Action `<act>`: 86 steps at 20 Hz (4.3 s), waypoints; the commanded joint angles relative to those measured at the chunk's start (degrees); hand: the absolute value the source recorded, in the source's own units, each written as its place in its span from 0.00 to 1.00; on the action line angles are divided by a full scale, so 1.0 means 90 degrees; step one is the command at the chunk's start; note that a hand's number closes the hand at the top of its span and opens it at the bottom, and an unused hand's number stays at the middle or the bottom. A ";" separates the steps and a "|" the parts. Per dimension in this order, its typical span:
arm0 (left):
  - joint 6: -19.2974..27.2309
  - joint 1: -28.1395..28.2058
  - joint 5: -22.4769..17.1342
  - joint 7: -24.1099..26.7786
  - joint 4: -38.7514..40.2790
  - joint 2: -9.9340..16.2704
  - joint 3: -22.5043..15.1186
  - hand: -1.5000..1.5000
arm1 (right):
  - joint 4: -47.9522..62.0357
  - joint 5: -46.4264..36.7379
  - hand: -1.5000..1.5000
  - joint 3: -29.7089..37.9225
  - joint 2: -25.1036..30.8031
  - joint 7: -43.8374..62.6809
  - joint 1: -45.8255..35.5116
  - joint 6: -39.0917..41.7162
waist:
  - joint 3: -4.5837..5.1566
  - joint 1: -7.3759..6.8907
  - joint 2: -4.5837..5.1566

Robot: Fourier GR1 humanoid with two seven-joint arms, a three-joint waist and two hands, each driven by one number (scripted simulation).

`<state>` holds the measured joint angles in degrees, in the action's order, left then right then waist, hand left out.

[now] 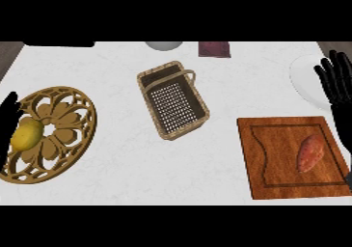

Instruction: Pick the sweet potato from the cutting board and place it in the basket

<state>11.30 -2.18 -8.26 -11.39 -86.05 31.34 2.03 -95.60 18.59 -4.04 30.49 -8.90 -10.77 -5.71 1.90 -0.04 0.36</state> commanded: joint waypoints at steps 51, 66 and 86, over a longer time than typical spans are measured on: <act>-0.0938 -0.1019 0.1031 0.1189 -0.0412 -0.0949 -0.0612 0.50 | 0.2531 -0.1367 0.00 -0.0949 0.2431 0.5984 -0.2242 0.4630 | -0.0211 -0.0015 -0.0039; -0.1350 -0.1061 0.1223 0.1435 -0.0181 -0.1107 -0.0047 0.50 | 0.3091 -0.2912 0.00 -0.0654 0.1534 0.5361 -0.1480 0.4788 | -0.0211 0.0002 -0.0041; -0.1608 -0.0886 0.1786 0.1352 -0.0471 -0.1624 0.0235 0.50 | 0.2817 -0.4610 0.00 0.0144 0.0379 0.4678 -0.0731 0.4394 | -0.0210 0.0003 -0.0044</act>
<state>-3.72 -10.80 6.17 -0.57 -90.59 18.08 3.68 -68.03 -21.91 -4.71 36.20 30.82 -17.59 32.92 -0.01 -0.02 -0.01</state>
